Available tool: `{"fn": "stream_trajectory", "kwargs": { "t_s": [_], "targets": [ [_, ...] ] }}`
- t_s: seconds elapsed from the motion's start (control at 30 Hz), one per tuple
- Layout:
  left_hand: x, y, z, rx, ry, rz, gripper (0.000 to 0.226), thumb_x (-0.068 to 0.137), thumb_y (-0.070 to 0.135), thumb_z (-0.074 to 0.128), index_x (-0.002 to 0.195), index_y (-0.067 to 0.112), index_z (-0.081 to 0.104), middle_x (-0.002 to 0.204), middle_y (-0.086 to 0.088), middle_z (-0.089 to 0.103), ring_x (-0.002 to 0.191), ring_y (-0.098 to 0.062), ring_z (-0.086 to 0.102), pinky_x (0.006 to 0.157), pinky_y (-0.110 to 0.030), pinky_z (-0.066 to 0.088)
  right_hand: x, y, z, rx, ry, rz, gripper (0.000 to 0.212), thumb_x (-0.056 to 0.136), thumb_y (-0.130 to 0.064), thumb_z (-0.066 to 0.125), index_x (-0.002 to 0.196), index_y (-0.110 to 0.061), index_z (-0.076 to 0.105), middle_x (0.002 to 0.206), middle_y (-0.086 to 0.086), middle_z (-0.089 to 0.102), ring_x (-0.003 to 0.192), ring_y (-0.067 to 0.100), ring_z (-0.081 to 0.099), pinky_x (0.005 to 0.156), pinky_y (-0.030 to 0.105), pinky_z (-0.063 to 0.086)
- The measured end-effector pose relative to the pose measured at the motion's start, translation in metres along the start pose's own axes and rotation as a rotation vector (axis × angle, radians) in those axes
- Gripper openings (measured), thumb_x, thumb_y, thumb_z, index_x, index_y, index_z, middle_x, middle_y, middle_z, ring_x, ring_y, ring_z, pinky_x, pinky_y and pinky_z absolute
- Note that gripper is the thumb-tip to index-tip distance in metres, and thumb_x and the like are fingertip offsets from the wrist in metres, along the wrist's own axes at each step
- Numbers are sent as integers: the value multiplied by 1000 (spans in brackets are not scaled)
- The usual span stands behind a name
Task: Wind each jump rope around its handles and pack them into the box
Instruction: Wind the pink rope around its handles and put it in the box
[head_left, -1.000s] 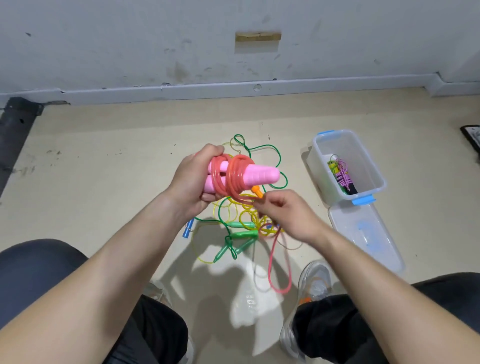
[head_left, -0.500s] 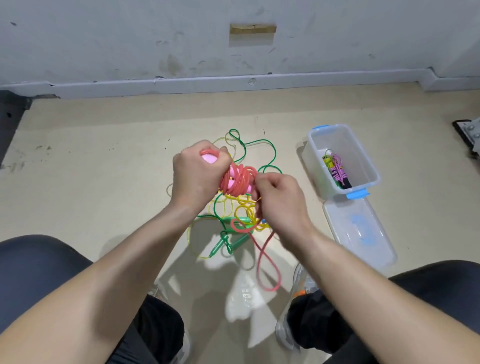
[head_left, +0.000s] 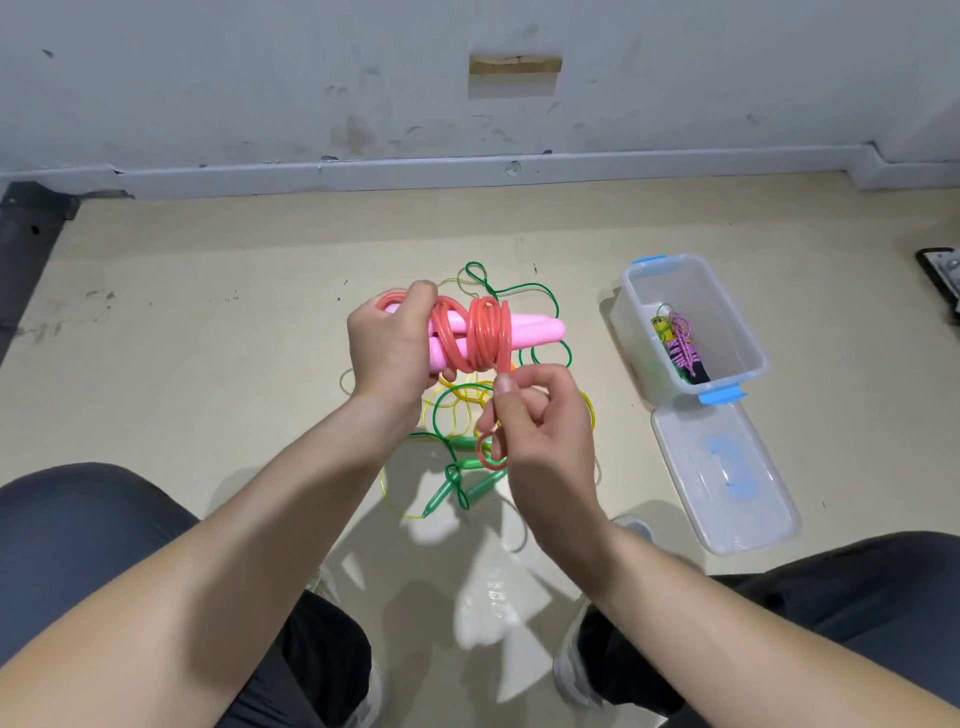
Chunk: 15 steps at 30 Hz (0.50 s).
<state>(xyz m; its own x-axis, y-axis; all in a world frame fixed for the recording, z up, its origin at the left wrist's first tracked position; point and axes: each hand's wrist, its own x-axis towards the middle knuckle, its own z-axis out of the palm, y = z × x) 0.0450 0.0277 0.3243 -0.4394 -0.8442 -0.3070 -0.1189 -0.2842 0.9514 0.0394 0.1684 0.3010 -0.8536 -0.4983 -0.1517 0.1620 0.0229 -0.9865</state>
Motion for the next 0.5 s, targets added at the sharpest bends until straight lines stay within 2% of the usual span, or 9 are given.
{"fn": "stream_trajectory", "kwargs": {
  "t_s": [0.07, 0.13, 0.17, 0.27, 0.33, 0.37, 0.43, 0.5],
  "targets": [
    [2, 4, -3, -64, -95, -105, 24, 93, 19, 56, 71, 11, 54, 48, 0, 55, 33, -20, 45, 38, -16, 29, 11, 4, -11, -13, -144, 76, 42, 96, -46, 63, 78, -10, 51, 55, 4, 50, 53, 19, 41, 56, 32, 35],
    [9, 9, -9, -58, -225, -156, 27, 96, 21, 54, 71, 12, 52, 46, 1, 48, 31, -16, 40, 36, -13, 24, 26, 4, -25, -144, -284, 121, 59, 83, -65, 68, 66, -11, 51, 55, 4, 43, 55, 17, 36, 56, 34, 30],
    [9, 10, -12, -40, -288, -169, 27, 97, 21, 54, 71, 12, 51, 45, 1, 46, 30, -15, 38, 36, -12, 24, 35, 3, -33, -224, -326, 119, 59, 74, -67, 73, 62, -14, 53, 56, 3, 40, 57, 17, 33, 57, 36, 27],
    [4, 9, -13, 22, -479, -182, 30, 99, 18, 51, 70, 11, 50, 43, 2, 47, 28, -14, 39, 34, -12, 26, 58, -7, -56, -523, -437, 5, 39, 62, -47, 83, 68, -14, 63, 59, -8, 41, 60, 9, 35, 57, 31, 29],
    [1, 5, -12, 153, -578, -131, 34, 99, 15, 50, 66, 12, 51, 44, 2, 52, 30, -16, 42, 36, -15, 29, 67, -14, -66, -734, -540, -71, 24, 67, -25, 84, 69, -13, 63, 58, -11, 45, 60, 4, 37, 58, 27, 33],
    [1, 2, -13, 229, -614, -93, 36, 99, 14, 51, 63, 13, 53, 45, 2, 53, 32, -18, 43, 39, -19, 31, 71, -18, -70, -766, -616, -64, 18, 71, -15, 82, 68, -17, 64, 57, -10, 50, 58, 2, 40, 57, 26, 34],
    [2, -1, -14, 363, -631, -15, 40, 97, 13, 56, 57, 17, 57, 47, 0, 57, 38, -22, 46, 47, -25, 34, 76, -23, -79, -778, -735, 0, 13, 78, -12, 81, 75, -21, 72, 64, -1, 64, 60, 3, 50, 58, 27, 41],
    [3, -4, -14, 456, -605, 46, 36, 96, 12, 60, 60, 12, 60, 52, -4, 63, 41, -22, 52, 49, -28, 40, 80, -27, -83, -916, -711, -39, 6, 83, -22, 81, 82, -23, 75, 71, -2, 70, 64, 7, 60, 64, 30, 49]
  ]
}}
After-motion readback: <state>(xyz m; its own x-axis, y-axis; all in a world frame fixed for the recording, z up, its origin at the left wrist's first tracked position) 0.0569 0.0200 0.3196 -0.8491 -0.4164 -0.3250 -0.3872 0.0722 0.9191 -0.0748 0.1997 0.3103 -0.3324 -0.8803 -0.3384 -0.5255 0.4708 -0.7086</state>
